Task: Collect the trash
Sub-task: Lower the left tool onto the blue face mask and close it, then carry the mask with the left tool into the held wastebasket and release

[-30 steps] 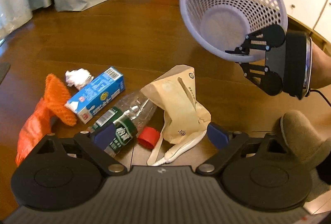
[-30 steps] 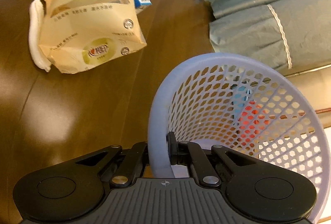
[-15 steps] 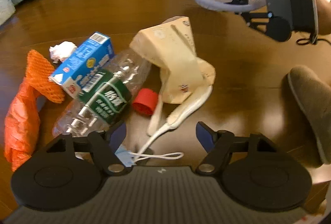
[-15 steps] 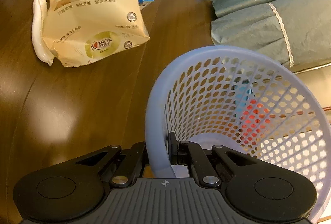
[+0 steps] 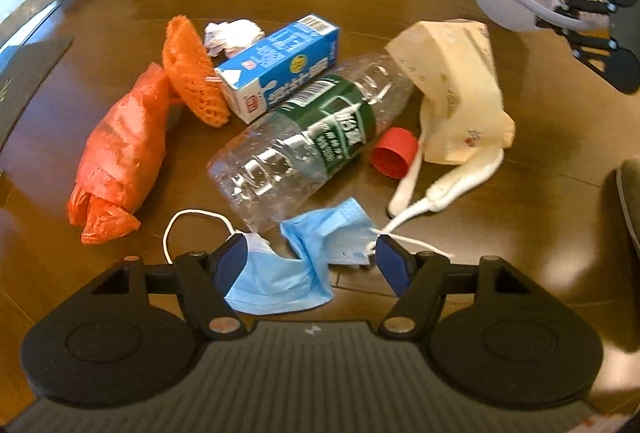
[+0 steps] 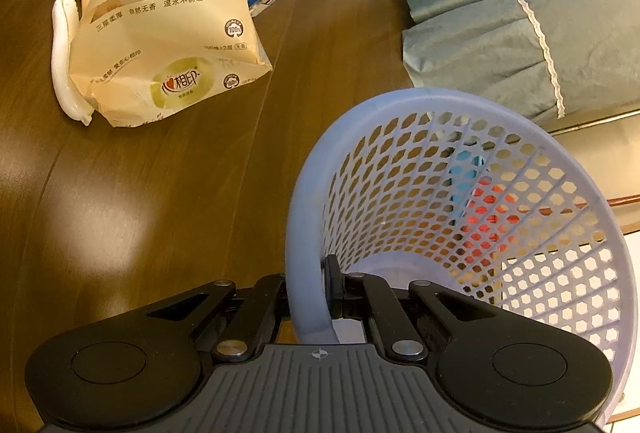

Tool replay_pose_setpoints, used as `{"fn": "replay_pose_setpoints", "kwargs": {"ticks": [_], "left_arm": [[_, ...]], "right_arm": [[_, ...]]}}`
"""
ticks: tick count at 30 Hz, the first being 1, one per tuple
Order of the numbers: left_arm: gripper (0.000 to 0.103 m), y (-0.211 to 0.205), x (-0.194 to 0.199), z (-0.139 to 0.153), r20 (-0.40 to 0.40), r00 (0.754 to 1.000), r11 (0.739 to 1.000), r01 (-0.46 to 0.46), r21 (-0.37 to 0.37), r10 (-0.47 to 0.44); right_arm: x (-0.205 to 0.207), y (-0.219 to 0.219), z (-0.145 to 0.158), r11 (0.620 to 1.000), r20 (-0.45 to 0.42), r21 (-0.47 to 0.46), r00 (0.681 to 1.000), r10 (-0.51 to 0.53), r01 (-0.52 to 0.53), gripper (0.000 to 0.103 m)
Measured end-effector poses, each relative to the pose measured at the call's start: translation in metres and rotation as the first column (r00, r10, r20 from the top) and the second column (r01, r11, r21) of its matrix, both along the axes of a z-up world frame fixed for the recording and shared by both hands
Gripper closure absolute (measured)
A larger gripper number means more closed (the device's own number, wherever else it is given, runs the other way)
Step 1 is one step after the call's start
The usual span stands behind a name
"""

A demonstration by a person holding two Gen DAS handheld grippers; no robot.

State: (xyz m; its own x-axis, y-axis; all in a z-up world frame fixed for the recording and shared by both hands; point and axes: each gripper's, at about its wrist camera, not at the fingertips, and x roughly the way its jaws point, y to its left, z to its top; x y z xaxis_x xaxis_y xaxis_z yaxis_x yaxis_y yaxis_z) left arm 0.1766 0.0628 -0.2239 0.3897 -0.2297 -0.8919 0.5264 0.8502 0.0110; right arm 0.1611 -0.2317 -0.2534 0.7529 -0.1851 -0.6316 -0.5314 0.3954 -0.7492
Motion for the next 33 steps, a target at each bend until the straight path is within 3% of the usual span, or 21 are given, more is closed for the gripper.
{"fn": "replay_pose_setpoints", "kwargs": {"ticks": [4, 8, 15, 21, 33], "left_arm": [[0.041, 0.005, 0.006, -0.012, -0.046, 0.996, 0.997, -0.069, 0.035, 0.071], [0.064, 0.011, 0.005, -0.022, -0.075, 0.993, 0.995, -0.091, 0.046, 0.094], [0.084, 0.021, 0.005, -0.025, -0.081, 0.990, 0.992, -0.113, 0.056, 0.117], [0.088, 0.024, 0.000, -0.013, -0.077, 0.992, 0.993, -0.090, 0.076, 0.096], [0.089, 0.018, -0.012, 0.054, 0.006, 1.000, 0.996, -0.026, 0.087, 0.026]], "right_arm": [[0.002, 0.001, 0.001, 1.000, -0.004, -0.008, 1.000, 0.004, -0.004, 0.103], [0.000, 0.002, -0.001, 1.000, -0.007, -0.013, 1.000, 0.006, -0.006, 0.103], [0.001, 0.002, 0.000, 1.000, -0.012, -0.014, 1.000, 0.002, -0.002, 0.103], [-0.002, 0.004, 0.000, 1.000, -0.011, -0.014, 1.000, -0.008, 0.007, 0.103], [0.001, 0.009, 0.001, 1.000, -0.021, -0.027, 1.000, -0.005, 0.004, 0.103]]}}
